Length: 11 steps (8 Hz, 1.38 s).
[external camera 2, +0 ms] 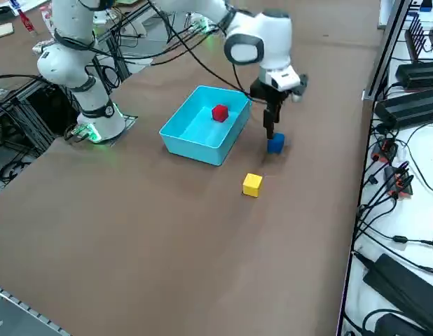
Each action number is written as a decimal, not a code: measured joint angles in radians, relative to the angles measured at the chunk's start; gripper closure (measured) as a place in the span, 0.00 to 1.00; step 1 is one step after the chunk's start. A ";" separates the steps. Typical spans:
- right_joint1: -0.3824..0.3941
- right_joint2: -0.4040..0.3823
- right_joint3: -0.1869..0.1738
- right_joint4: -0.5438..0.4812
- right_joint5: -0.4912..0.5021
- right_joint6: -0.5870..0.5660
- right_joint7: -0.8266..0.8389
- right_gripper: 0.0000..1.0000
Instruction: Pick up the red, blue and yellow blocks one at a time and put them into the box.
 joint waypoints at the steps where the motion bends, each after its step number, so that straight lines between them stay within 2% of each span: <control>1: -0.002 0.028 0.001 0.031 0.006 0.000 -0.003 0.00; 4: -0.001 0.059 0.011 0.073 0.029 -0.002 -0.004 0.00; 11: -0.001 0.117 0.012 0.082 0.029 -0.002 -0.026 0.00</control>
